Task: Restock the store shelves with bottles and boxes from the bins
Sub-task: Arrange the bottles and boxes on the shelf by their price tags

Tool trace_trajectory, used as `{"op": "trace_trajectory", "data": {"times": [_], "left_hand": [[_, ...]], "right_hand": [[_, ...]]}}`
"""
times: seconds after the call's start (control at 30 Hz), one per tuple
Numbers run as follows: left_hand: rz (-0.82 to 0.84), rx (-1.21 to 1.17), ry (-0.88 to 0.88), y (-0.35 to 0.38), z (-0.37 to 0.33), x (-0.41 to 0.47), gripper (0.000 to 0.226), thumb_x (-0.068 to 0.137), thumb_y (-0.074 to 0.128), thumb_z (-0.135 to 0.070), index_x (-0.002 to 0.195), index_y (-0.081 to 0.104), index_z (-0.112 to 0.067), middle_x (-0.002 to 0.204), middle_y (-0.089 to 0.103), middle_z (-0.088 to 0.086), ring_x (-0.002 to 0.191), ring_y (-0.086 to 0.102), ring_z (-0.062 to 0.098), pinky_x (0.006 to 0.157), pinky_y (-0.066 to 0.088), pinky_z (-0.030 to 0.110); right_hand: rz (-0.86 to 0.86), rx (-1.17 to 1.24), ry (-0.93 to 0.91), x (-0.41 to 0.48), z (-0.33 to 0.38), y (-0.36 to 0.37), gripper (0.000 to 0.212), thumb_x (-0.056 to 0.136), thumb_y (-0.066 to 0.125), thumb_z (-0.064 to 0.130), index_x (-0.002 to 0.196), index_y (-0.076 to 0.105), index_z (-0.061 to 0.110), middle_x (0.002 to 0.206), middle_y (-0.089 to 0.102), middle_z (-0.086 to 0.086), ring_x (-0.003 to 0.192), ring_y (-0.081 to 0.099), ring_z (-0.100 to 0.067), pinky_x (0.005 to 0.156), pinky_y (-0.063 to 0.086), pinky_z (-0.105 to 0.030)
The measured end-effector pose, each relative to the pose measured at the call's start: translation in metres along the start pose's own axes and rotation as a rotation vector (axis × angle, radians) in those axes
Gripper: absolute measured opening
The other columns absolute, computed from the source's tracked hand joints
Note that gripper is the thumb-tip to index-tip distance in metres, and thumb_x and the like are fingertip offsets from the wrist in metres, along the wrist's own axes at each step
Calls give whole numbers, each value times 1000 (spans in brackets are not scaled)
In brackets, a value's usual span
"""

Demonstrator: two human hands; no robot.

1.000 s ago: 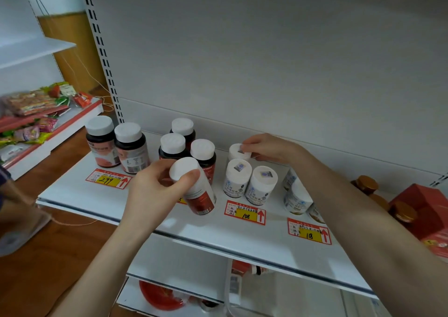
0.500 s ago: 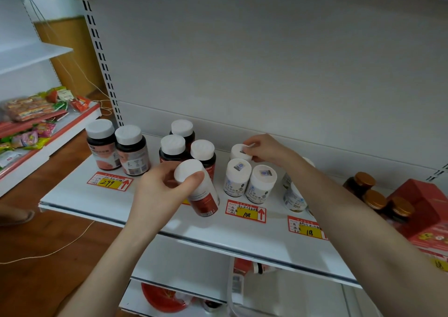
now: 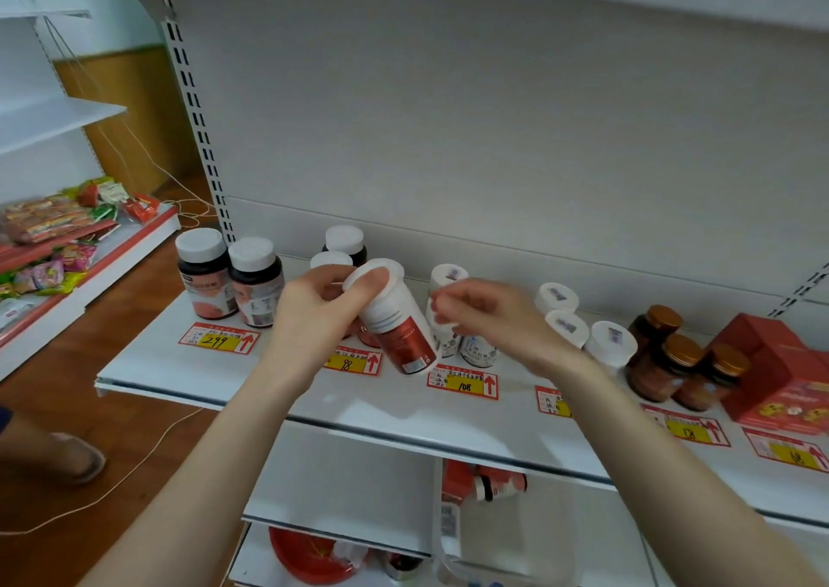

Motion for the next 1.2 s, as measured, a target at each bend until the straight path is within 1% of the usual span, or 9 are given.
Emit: {"op": "trace_trajectory", "data": {"times": [0.1, 0.27, 0.33, 0.43, 0.53, 0.63, 0.73, 0.97, 1.2], "left_hand": [[7, -22, 20, 4, -5, 1, 18, 82, 65, -33, 77, 65, -16, 79, 66, 11, 75, 62, 22, 66, 52, 31], [96, -89, -18, 18, 2, -4, 38, 73, 63, -55, 82, 69, -18, 86, 71, 7, 86, 66, 24, 80, 51, 38], [184, -192, -69, 27, 8, -8, 38, 75, 60, -55, 84, 70, -19, 91, 72, 10, 88, 66, 25, 79, 51, 38], [278, -265, -79, 37, 17, -15, 15, 86, 57, -31, 98, 65, -26, 95, 69, 4, 93, 62, 20, 80, 49, 34], [334, -237, -36, 46, 21, -19, 35, 79, 70, -26, 111, 58, -33, 100, 69, 3, 100, 63, 17, 89, 50, 37], [378, -280, -17, 57, 18, -22, 47, 79, 71, -18, 122, 54, -29, 101, 71, 4, 101, 65, 17, 87, 53, 32], [372, -304, 53, 70, 10, -24, 43, 78, 66, -13, 114, 55, -34, 97, 71, 6, 93, 68, 14, 76, 55, 24], [274, -18, 346, 140, -22, -52, 49, 68, 80, -16, 107, 56, -34, 89, 61, -16, 77, 57, -12, 68, 43, 3], [524, -77, 296, 266, -32, -112, 57, 66, 82, -23, 114, 51, -27, 90, 59, -15, 83, 58, -2, 70, 43, 3]], "right_hand": [[52, 45, 18, -21, 1, 20, 25, 84, 65, 24, 106, 58, 34, 106, 63, 16, 98, 59, 8, 86, 49, -12], [-51, 248, 13, -37, -12, 26, 25, 83, 66, 10, 100, 61, 27, 101, 68, -1, 90, 65, -4, 84, 53, -20], [-46, 408, 51, -41, -23, 30, 25, 81, 69, 22, 105, 63, 21, 102, 68, -7, 94, 65, -15, 87, 54, -28], [13, 603, 110, -47, -33, 37, 65, 62, 79, 48, 115, 60, 14, 110, 66, -12, 104, 63, -25, 85, 55, -33], [18, 624, 117, -50, -34, 35, 71, 62, 78, 49, 120, 58, 13, 118, 63, -16, 109, 60, -30, 87, 54, -34], [-53, 581, 99, -54, -34, 27, 52, 79, 68, 29, 124, 54, 8, 121, 59, -23, 113, 58, -35, 98, 47, -46], [-94, 522, 93, -63, -32, 15, 36, 87, 59, 17, 123, 54, 12, 121, 62, -14, 113, 59, -27, 96, 49, -41], [-569, 134, 74, -105, -3, -99, 33, 83, 65, 32, 114, 58, 23, 102, 64, 0, 97, 62, -13, 85, 52, -31], [-689, -1, 98, -196, -29, -196, 14, 84, 66, 23, 93, 69, 14, 80, 65, 3, 58, 56, 5, 56, 44, -12]]}}
Point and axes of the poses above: each hand's wrist, its own x-axis towards the middle knuckle, its own y-axis out of the palm, z = x × y, the point moved 9 cm from there along x, towards the middle knuckle
